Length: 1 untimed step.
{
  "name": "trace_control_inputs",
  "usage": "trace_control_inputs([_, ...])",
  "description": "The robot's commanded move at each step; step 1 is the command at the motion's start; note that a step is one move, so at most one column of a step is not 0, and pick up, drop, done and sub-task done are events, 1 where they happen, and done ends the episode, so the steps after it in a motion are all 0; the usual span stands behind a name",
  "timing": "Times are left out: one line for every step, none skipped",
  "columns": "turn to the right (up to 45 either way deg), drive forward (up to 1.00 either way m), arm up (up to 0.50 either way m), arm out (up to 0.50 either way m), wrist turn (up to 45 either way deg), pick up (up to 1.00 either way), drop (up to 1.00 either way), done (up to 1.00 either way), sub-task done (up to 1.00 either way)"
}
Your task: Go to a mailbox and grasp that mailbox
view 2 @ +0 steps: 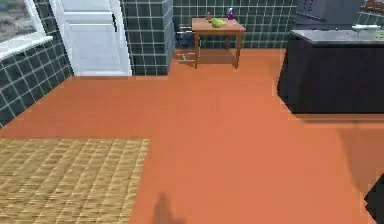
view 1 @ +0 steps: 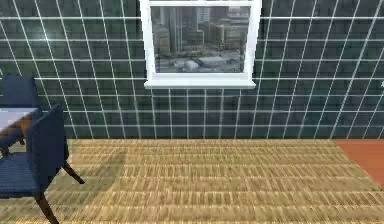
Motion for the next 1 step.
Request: trace_control_inputs([45.0,0.0,0.0,0.0,0.0,0.0,0.0,0.0,0.0])
